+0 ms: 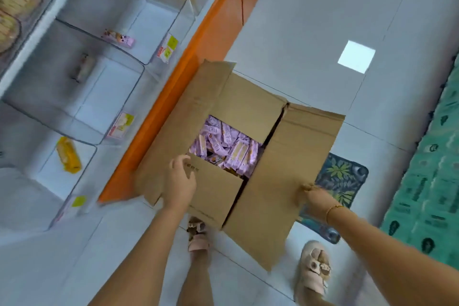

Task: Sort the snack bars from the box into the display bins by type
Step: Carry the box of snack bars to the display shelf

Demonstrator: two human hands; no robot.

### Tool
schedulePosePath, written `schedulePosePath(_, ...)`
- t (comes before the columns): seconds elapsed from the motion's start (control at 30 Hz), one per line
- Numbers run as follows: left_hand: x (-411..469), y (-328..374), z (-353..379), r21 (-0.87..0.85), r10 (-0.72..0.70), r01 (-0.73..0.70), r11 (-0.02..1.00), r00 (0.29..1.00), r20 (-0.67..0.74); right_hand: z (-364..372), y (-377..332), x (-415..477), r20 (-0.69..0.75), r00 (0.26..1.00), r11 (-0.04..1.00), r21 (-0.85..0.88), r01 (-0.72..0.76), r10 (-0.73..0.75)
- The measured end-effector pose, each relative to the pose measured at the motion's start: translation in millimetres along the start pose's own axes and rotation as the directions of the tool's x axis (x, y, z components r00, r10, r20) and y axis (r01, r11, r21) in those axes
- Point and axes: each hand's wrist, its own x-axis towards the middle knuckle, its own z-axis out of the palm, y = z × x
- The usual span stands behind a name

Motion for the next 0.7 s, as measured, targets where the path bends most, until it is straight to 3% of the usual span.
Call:
schedulePosePath(0.07,-35.0,6.1,23.0,-0.125,-0.136,0.137,0.983,0.991,0.018,-10.4,3.3,-1.1,0.044,0.998,0.999,0.024,0.041,-0.042)
schedulePosePath(0.2,-81.6,16.0,39.9,-0.212,-0.277,0.280,0.936,0.960,0.043,-49.8,-11.7,-11.7,-0.015,1.000,1.000,0.013,0.024,-0.023)
schedulePosePath(0.3,-93.6,17.0,30.1,-0.235,-0.340,0.344,0.909,0.939,0.058,-85.3,-41.5,-23.3,-0.132,0.991,0.999,-0.025,0.023,-0.026)
schedulePosePath(0.53,-72.4,-1.3,-19.1,-0.376,-0.450,0.421,0.825,0.893,0.012,-163.9,-92.6,-51.1,-0.366,0.921,0.990,-0.004,0.139,-0.131)
schedulePosePath(0.7,-57.8,-10.4,-37.4,-0.409,-0.400,0.376,0.832,0.916,0.029,-191.6,-113.6,-49.5,-0.327,0.907,0.963,-0.138,0.230,-0.264)
